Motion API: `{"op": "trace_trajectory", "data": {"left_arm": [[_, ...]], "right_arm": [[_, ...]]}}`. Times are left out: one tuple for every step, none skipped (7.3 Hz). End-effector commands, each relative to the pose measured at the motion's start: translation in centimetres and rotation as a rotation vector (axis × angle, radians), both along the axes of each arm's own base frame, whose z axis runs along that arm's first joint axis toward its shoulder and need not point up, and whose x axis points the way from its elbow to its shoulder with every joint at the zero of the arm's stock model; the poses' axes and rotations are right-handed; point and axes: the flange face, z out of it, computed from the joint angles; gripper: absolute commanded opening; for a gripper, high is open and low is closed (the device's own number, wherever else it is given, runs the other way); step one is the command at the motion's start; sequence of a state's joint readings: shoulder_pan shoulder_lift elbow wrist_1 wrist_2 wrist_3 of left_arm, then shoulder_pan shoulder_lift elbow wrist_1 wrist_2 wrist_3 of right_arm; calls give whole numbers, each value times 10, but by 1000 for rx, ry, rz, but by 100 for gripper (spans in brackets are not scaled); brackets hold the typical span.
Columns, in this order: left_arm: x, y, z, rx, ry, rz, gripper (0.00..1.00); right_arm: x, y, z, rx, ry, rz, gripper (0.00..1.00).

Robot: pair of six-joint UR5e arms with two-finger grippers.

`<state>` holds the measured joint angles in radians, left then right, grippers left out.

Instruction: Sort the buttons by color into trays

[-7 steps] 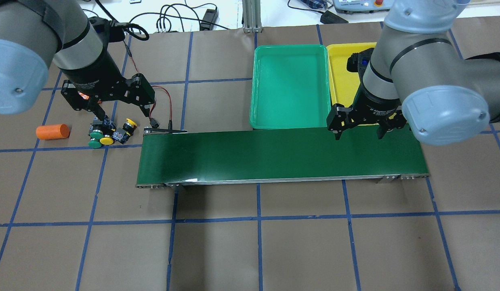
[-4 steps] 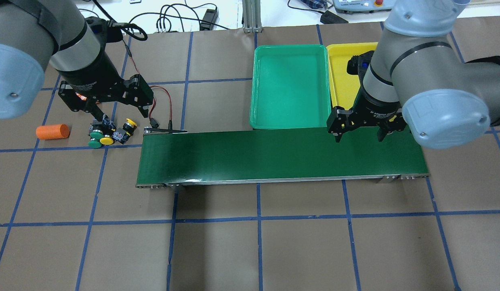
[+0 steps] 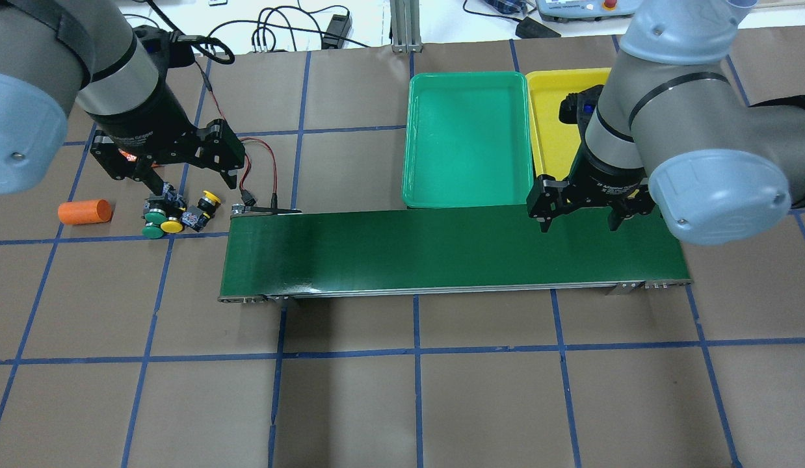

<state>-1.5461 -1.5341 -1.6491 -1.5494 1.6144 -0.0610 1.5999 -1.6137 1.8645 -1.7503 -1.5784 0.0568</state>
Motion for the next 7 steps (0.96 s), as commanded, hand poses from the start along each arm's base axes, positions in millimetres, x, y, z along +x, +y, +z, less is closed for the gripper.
{"op": "trace_trajectory", "data": {"left_arm": [[3, -3, 0, -14, 2, 9, 100], [3, -3, 0, -14, 2, 12, 100], [4, -3, 1, -14, 6, 16, 100], [4, -3, 2, -18, 9, 16, 100], [4, -7, 3, -19, 9, 14, 100], [4, -12, 4, -19, 9, 17, 100], [5, -14, 0, -12, 8, 16, 100]], "right_arm": [[0, 0, -1, 2, 0, 0, 100], [0, 0, -1, 2, 0, 0, 100], [0, 0, -1, 1, 0, 0, 100], [0, 0, 0, -4, 0, 0, 100], [0, 0, -1, -2, 0, 0, 100], [0, 0, -4, -8, 0, 0, 100], [0, 2, -8, -15, -2, 0, 100]]}}
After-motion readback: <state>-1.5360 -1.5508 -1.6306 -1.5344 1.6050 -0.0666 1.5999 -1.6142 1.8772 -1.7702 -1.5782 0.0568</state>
